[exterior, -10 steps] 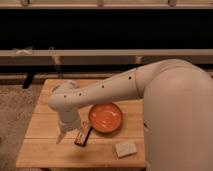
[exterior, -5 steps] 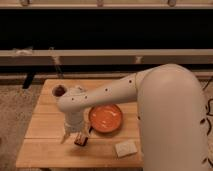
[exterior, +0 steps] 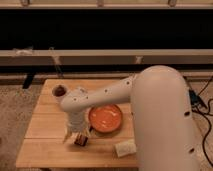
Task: Place the eraser on the white sponge
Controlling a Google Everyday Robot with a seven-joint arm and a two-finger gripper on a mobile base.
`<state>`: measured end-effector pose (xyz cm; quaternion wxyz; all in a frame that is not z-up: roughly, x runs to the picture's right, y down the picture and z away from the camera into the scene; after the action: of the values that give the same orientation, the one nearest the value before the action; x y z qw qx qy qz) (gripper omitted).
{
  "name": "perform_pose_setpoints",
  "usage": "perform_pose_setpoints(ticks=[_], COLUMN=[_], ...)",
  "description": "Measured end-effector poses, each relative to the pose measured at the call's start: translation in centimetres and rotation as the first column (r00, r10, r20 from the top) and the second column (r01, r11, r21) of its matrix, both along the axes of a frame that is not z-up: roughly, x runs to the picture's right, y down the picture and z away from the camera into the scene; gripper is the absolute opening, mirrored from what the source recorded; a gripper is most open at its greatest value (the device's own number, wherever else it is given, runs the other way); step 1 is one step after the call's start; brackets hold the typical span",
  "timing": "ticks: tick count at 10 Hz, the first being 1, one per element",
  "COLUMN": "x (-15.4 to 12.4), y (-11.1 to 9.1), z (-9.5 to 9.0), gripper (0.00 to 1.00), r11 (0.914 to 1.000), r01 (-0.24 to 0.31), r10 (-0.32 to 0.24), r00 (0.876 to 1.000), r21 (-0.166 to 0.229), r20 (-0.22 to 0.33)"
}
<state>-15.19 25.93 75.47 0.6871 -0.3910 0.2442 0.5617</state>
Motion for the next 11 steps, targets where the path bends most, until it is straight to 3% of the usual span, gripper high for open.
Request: perform_pose_setpoints(ticks=[5, 11], x=[1.3, 1.5], y=[-0.9, -0.7], z=[1.7, 3.2], gripper=[0.80, 0.80], r11=[0.9974, 0.9946], r01=[0.006, 0.005], r10=[-0.002, 0.001], r00=[0.999, 0.998], r21=[0.071, 0.104], r20=[-0.054, -0.063])
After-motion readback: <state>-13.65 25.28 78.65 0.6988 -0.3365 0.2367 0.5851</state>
